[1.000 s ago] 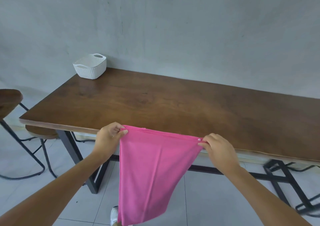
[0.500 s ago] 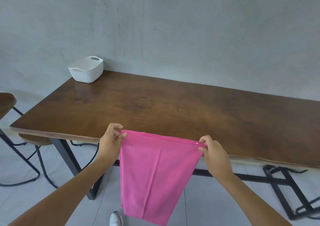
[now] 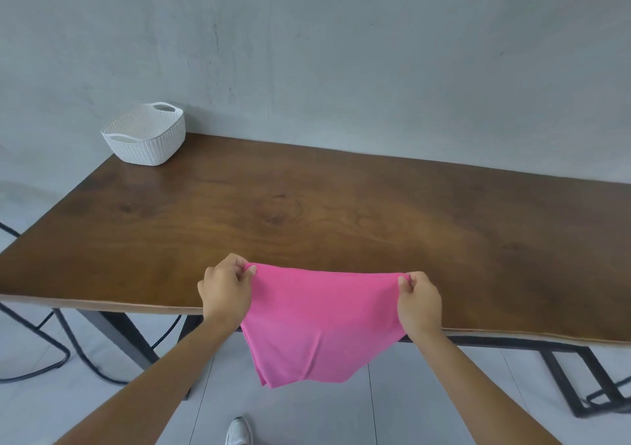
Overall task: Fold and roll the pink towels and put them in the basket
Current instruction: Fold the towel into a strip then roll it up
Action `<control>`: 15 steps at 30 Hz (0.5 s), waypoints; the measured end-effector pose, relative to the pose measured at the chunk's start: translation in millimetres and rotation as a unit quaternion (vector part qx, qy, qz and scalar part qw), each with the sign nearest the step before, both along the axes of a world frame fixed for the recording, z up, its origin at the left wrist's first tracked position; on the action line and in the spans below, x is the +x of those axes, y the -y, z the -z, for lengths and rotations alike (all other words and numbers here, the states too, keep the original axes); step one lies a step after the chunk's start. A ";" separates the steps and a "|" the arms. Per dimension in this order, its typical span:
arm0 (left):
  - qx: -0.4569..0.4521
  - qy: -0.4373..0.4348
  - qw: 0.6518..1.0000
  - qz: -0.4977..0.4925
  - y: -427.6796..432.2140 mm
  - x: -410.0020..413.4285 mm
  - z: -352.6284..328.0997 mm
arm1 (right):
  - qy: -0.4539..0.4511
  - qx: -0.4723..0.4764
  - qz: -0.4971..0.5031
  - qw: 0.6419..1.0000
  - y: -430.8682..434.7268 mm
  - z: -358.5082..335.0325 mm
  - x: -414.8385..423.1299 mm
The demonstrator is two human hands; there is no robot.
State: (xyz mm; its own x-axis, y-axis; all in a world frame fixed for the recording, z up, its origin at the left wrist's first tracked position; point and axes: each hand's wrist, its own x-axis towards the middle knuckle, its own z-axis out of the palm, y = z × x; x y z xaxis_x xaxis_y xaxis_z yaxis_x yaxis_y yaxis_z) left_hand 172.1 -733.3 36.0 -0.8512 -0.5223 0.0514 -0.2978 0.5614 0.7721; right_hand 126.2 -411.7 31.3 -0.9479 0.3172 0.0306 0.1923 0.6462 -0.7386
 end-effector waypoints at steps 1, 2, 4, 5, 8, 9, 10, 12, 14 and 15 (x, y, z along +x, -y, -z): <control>-0.028 0.012 1.000 -0.006 1.2 -5.0 4.5 | 0.003 0.027 0.000 1.000 1.1 4.4 -5.9; -0.053 0.021 0.998 -0.009 2.3 -10.2 9.4 | 0.006 0.065 -0.001 0.998 2.5 7.7 -11.1; -0.093 0.034 0.995 -0.009 5.1 -21.4 18.5 | 0.008 0.141 -0.003 0.990 6.6 12.5 -20.3; -0.110 0.038 0.993 -0.005 6.9 -27.9 22.5 | 0.003 0.166 -0.003 0.986 8.9 15.1 -25.3; -0.143 0.043 0.989 0.013 13.0 -52.1 28.5 | -0.013 0.211 -0.009 0.977 14.6 22.0 -44.7; -0.149 0.044 0.988 0.020 15.2 -61.5 29.0 | -0.019 0.221 -0.010 0.975 15.7 23.8 -52.9; -0.155 0.043 0.987 0.025 17.7 -71.5 29.8 | -0.024 0.229 -0.009 0.973 17.2 25.1 -61.3; -0.167 0.038 0.985 0.034 23.6 -91.9 30.9 | -0.025 0.238 -0.004 0.971 22.4 26.3 -78.5; -0.182 0.028 0.982 0.044 29.1 -111.3 32.9 | -0.030 0.246 0.003 0.969 28.9 27.2 -94.1; -0.199 0.024 0.979 0.048 30.9 -120.1 34.3 | -0.037 0.251 0.005 0.967 31.8 28.2 -101.7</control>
State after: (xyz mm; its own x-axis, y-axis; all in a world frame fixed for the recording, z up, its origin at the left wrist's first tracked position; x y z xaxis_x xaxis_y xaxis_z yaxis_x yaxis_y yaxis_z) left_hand 52.0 -764.2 1.7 -0.9017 -0.3868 0.1931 -0.2595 0.8416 0.4737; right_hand 24.5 -443.5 3.1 -0.9338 0.2541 0.2519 0.1590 0.9254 -0.3439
